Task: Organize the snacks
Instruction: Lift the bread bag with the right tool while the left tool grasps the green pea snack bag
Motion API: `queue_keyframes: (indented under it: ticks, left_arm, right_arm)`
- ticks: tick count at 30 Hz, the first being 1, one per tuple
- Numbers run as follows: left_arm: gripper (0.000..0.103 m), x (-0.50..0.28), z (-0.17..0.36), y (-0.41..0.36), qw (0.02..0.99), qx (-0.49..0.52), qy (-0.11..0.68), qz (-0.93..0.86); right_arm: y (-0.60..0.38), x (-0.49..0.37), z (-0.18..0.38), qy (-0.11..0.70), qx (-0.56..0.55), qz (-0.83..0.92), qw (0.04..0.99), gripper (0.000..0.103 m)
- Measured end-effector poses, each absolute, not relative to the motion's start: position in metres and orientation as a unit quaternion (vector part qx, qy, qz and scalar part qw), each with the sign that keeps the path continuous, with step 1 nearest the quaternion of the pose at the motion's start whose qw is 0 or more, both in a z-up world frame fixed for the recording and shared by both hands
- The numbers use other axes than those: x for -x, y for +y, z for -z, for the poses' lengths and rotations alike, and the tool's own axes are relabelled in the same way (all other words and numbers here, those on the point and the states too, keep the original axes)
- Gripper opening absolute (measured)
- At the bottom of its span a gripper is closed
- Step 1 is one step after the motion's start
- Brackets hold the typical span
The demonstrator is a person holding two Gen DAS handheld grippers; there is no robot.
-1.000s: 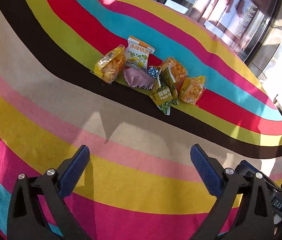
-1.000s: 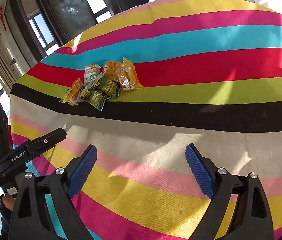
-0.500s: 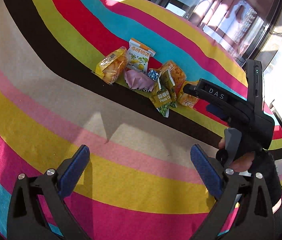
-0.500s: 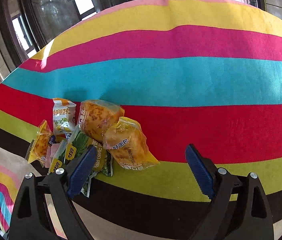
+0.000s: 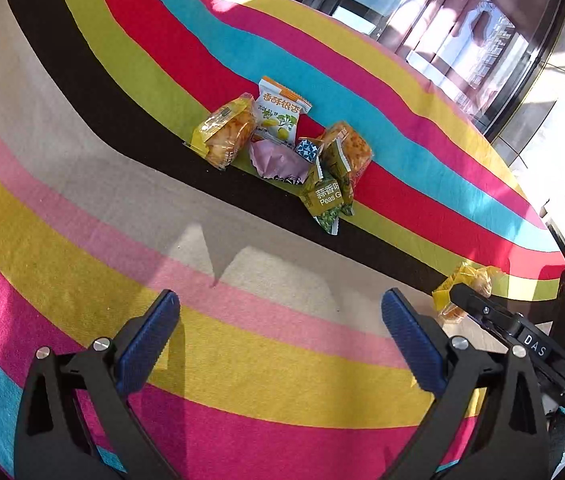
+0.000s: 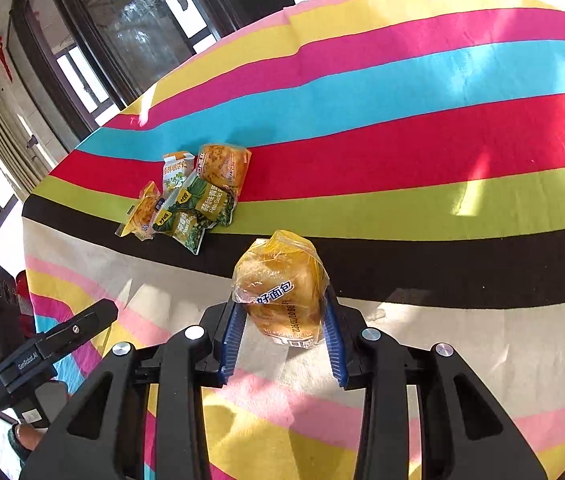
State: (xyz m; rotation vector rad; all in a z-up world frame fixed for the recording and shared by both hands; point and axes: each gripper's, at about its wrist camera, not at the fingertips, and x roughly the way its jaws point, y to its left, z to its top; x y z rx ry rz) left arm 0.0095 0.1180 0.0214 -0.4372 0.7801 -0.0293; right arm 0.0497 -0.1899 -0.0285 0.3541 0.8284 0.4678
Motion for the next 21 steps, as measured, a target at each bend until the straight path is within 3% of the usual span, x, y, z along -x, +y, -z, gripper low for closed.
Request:
queue_keyframes:
  ticks: [9, 19, 21]
  left_arm:
    - [0.101, -0.015, -0.022, 0.105, 0.901, 0.169, 0.401, -0.005]
    - [0.101, -0.093, -0.043, 0.032, 0.926, -0.032, 0.376, -0.013]
    - [0.093, -0.111, -0.045, 0.026, 0.927, -0.038, 0.373, -0.004]
  right_arm:
    - [-0.237, -0.029, 0.038, 0.391, -0.224, -0.215, 0.867, 0.036]
    - [-0.232, -0.030, 0.038, 0.393, -0.217, -0.212, 0.868, 0.037]
    - [-0.230, -0.031, 0.038, 0.394, -0.215, -0.212, 0.868, 0.037]
